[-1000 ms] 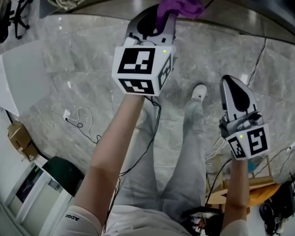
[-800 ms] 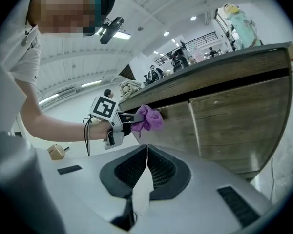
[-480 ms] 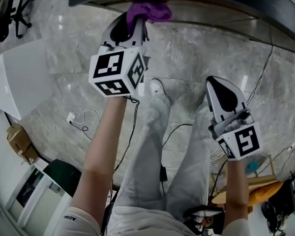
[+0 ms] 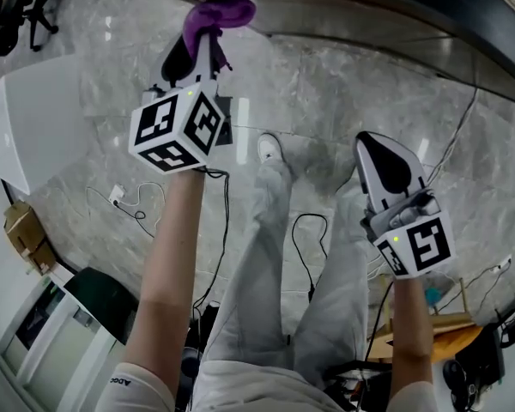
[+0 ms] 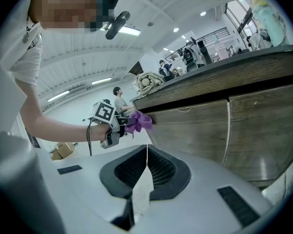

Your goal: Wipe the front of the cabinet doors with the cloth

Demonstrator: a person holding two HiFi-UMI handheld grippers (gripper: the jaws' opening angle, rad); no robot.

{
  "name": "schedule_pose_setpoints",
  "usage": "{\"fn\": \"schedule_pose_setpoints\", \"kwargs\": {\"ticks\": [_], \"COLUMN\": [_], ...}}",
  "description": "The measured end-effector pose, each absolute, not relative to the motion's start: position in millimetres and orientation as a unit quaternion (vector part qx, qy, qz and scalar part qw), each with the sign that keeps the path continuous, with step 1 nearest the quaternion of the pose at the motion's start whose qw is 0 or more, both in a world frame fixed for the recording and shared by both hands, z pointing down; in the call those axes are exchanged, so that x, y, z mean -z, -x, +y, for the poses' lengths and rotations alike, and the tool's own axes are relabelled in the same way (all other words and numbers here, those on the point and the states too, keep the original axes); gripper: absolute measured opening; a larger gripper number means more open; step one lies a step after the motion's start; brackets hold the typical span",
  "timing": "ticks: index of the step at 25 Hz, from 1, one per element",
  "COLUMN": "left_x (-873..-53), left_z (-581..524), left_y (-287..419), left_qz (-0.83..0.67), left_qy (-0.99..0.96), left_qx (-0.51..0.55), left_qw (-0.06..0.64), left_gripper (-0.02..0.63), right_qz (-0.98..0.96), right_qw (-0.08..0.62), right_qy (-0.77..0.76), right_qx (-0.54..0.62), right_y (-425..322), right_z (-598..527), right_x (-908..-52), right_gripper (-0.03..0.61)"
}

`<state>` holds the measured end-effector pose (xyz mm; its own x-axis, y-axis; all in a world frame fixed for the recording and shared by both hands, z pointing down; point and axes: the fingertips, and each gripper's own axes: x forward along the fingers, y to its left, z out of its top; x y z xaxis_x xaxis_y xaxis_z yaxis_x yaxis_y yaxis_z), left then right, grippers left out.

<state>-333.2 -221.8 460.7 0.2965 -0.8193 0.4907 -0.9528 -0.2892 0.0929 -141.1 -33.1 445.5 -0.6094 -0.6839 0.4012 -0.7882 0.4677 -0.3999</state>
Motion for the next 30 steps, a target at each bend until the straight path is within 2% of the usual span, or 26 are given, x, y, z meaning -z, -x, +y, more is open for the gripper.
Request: {"fn": "schedule_pose_setpoints", "kwargs": {"ticks": [4,9,14,18,23,30], "left_x": [-470,-500,-528,-547,-557,-559], "left_z": [-183,-143,-130,-143,-162,-181], "left_y": [282,178,80,34,36,110], "left_qz": [-0.548,-0.506,-0.442,-0.418,-0.426,-0.449], "left_qy": [-0.793,-0.808,-0.841,-0.852,-0.843,-0.827], "left_qx": [-0.166,-0.16,-0.185,-0.211,-0.228,-0.242], "left_qw": [0.209,0.256,0.25,0.233,0.237,0.238], "left_gripper": [0.088,0.087,0.087,0.087,0.088,0.088], "right_qz": [-0.86,-0.849,-0.826,-0.813,-0.802,-0.796], "right_qw": [0.107,0.127,0.127,0.124,0.117,0.102], "right_qy": [-0.415,-0.427,-0.46,-0.478,-0.494,-0.508], "right_qx": [-0.277,-0.284,-0.299,-0.308,-0.316,-0.313], "right_y": [110,47,-5,-31,-38,-5], "right_z": [-14,15,38,43,47,28], "right_x": [-444,-455,-470,-486,-492,-487], "right_gripper": [0.026,0.026,0.026,0.026,0.026,0.027]}}
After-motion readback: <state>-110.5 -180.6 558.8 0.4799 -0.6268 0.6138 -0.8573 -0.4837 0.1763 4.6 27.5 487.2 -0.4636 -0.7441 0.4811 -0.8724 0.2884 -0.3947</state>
